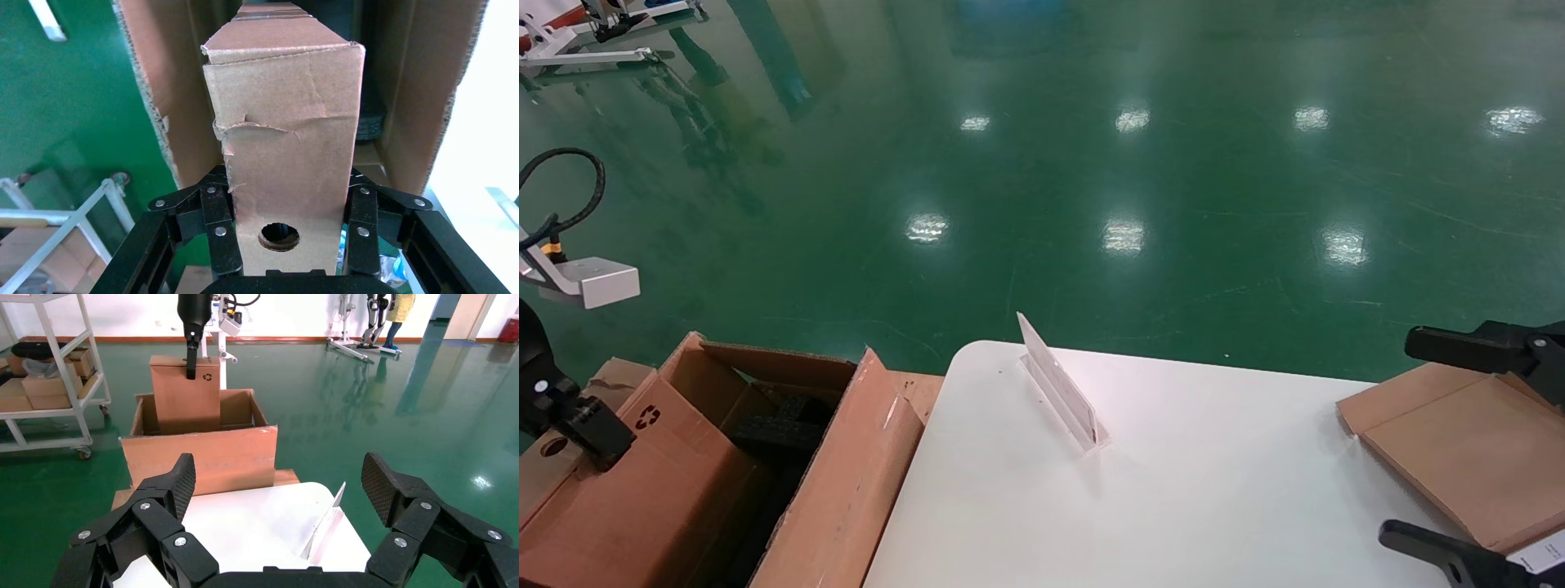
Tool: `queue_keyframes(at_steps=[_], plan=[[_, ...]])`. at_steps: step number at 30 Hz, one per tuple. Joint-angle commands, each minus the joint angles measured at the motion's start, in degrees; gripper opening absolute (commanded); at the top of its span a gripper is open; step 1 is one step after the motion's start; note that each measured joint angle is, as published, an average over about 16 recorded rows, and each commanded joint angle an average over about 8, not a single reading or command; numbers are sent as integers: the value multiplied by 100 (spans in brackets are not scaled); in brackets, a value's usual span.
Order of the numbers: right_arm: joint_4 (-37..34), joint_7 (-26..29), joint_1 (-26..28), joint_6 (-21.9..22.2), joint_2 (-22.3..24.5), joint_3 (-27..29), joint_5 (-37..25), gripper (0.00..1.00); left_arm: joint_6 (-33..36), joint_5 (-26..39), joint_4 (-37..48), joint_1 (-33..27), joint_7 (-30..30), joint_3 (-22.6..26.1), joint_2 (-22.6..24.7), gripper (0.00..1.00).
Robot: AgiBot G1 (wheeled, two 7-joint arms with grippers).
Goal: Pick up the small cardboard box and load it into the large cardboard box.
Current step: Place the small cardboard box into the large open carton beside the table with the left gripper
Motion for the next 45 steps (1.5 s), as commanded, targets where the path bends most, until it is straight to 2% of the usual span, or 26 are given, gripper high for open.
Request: queue_keyframes(at_steps=[1,45], plan=[[0,0,0,0,0,0,0,100,-18,28,20,52,-16,4,27,0],[0,0,0,0,0,0,0,100,-696,352,72,709,-118,25,177,0]])
